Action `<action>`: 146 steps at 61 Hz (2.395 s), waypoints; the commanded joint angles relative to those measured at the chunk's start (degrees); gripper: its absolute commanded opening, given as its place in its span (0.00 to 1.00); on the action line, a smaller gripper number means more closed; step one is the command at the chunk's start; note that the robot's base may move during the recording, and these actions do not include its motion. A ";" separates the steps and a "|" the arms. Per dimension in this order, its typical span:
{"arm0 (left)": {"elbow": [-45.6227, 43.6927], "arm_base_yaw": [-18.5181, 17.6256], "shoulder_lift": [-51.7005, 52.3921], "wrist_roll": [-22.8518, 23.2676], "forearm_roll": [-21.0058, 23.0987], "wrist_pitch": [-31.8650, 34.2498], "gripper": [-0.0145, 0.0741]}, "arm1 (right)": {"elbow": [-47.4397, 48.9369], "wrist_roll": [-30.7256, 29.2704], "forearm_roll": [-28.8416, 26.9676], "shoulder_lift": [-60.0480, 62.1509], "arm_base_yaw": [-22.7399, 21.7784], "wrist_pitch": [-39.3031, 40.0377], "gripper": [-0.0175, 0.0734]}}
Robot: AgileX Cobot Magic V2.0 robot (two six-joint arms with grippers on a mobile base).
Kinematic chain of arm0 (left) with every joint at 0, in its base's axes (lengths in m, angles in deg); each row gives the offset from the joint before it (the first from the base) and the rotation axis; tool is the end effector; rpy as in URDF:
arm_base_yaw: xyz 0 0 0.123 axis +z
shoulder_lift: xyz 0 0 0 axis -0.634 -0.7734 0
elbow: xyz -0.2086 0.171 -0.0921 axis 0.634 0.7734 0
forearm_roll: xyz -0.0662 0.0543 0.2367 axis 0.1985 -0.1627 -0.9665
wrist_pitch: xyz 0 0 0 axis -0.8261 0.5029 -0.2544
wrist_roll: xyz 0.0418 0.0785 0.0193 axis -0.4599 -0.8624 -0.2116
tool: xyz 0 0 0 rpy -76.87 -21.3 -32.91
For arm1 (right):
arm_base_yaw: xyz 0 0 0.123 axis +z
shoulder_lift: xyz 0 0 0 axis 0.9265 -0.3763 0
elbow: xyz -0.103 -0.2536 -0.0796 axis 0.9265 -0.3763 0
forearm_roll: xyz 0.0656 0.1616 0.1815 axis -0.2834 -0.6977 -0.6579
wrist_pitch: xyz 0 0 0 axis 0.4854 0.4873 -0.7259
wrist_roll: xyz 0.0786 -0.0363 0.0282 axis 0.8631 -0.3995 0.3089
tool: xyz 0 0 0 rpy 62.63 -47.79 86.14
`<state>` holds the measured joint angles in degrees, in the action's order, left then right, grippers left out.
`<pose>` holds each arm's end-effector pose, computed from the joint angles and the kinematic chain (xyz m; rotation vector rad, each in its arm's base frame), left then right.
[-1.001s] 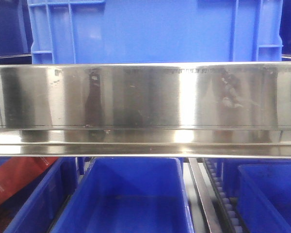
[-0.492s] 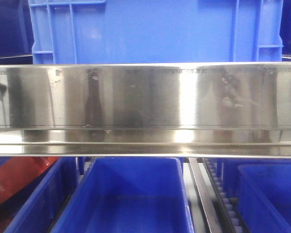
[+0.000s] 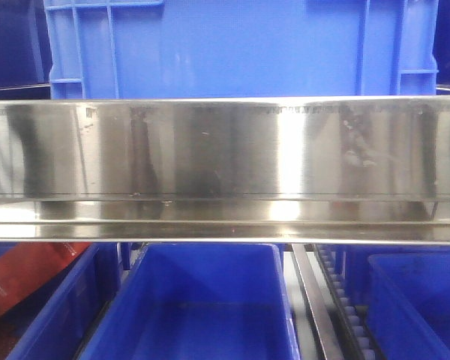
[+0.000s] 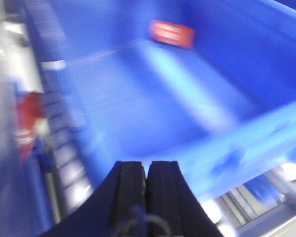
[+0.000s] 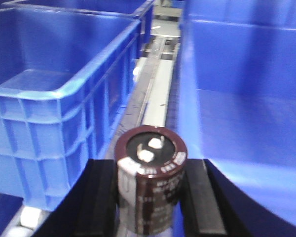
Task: Place cylindrical capacitor in blue bin on shelf
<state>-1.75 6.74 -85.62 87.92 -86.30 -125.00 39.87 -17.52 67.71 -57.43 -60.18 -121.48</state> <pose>0.1657 -0.1002 0.4517 0.5175 2.0193 -0.3147 0.0914 0.0196 0.4040 -0.2040 1.8656 0.1487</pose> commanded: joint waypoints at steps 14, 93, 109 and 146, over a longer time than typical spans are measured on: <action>17.35 -0.15 18.72 9.34 -5.48 4.40 0.04 | 14.31 -1.85 -0.04 -13.70 7.71 3.04 0.05; 22.76 -0.15 28.40 11.53 -5.42 4.14 0.04 | 55.97 1.33 -2.97 -72.92 21.39 -10.65 0.82; 22.76 -0.15 28.40 11.53 -5.64 4.24 0.04 | 55.97 1.33 -2.97 -66.97 21.39 -10.46 0.68; 22.76 -0.15 28.40 11.53 -6.88 6.14 0.04 | 31.91 1.33 4.36 -31.86 21.39 0.20 0.01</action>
<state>20.89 6.74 -57.57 99.28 -92.59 -120.09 77.50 -16.23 70.84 -94.08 -38.90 -125.04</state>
